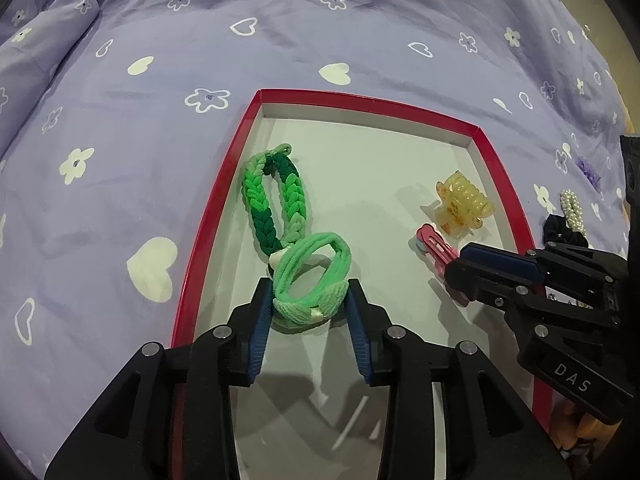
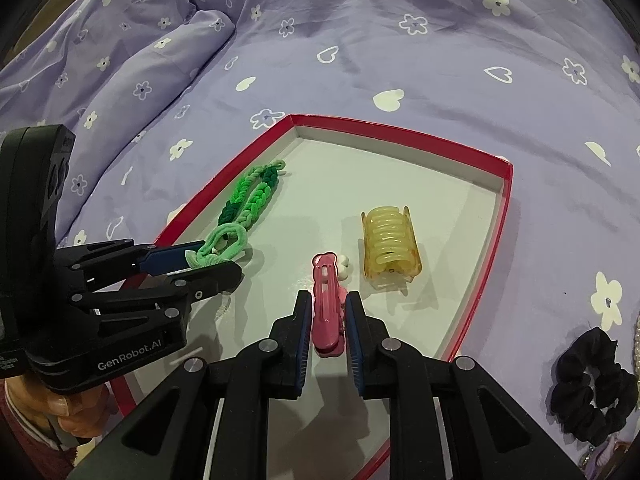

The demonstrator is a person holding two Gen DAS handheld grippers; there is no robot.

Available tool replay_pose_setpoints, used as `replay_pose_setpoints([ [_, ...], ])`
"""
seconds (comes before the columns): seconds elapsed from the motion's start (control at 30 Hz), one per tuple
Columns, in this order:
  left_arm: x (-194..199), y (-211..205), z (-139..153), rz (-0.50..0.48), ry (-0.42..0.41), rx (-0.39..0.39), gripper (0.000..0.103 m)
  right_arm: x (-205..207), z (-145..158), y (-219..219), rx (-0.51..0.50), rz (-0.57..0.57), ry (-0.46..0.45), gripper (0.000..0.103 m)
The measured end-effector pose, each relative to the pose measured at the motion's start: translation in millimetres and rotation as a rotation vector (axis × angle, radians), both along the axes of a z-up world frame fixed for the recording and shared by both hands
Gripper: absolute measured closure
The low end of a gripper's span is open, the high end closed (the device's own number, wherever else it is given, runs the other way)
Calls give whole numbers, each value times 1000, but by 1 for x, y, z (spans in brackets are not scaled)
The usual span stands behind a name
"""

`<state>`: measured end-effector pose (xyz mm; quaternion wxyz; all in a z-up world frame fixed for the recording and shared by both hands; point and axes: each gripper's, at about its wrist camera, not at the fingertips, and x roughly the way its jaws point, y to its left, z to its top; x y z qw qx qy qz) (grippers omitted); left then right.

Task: Organize jewelry
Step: 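Carry the hair tie in the left tool and pink clip in the right tool into the tray, then open both tools to drop the hair tie and pink clip in the tray, then move both open tools back to the remaining jewelry pile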

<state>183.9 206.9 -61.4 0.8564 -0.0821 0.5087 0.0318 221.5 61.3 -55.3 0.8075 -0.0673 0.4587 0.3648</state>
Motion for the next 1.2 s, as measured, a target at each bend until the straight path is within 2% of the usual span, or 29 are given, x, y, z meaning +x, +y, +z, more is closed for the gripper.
replay_pose_setpoints([
  [0.13,-4,1,3,13,-2,8,57,0,3,-3,22,-7,13,81],
  [0.2,-8,1,8,17,-14,15,56,0,7,-9,43,-15,18,79],
  [0.33,-15,-1,18,23,-30,15,54,-5,18,-22,96,-33,21,68],
  [0.57,-33,-14,40,20,-78,-10,49,-22,41,-69,193,-89,10,62],
  [0.8,-43,-51,55,-39,-110,-42,41,-31,49,-125,226,-185,9,59],
  [1.2,-44,-107,63,-149,-115,-59,40,-52,51,-220,217,-352,-29,58],
])
